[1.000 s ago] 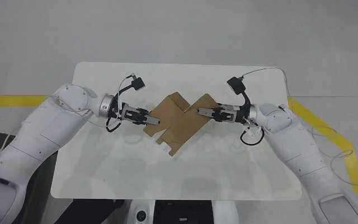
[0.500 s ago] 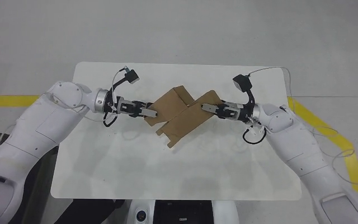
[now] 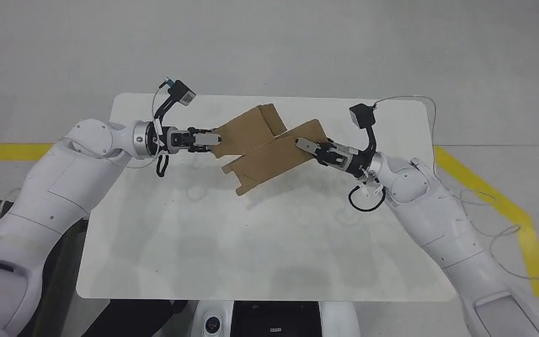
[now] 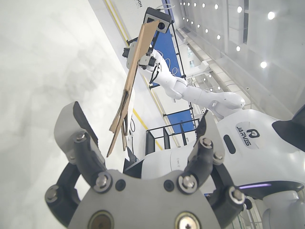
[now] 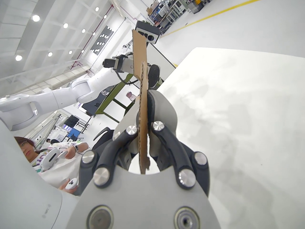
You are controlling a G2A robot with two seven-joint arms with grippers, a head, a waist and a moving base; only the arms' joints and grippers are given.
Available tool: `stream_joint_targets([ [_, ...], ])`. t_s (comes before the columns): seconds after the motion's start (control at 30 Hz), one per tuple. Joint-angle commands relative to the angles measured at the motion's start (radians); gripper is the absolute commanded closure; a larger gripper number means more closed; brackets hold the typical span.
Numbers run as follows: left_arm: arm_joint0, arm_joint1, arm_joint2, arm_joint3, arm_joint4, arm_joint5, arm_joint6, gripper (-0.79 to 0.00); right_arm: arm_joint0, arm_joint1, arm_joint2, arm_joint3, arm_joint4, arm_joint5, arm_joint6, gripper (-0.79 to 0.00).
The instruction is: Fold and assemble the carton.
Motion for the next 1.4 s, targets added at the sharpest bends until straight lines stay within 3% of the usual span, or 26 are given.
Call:
stream_joint_targets([
  [0.0, 0.004, -0.004, -0.007, 0.007, 0.013, -0.005, 0.005, -0.785, -0.001, -0.007, -0.002, 0.0, -0.035, 0.024, -0.046, 0.0],
  [0.37, 0.033, -0.016, -0.064, 0.026, 0.014, -0.007, 0.007, -0.785, -0.002, -0.033, 0.004, 0.028, -0.133, 0.083, -0.162, 0.0],
  [0.87, 0.069, -0.018, -0.15, -0.018, 0.047, -0.007, 0.007, -0.785, -0.012, -0.055, 0.012, 0.042, -0.158, 0.079, -0.154, 0.0],
  [1.37, 0.056, -0.065, -0.151, 0.067, 0.064, -0.013, 0.013, -0.785, -0.017, -0.072, 0.025, 0.039, -0.162, 0.068, -0.135, 0.0],
])
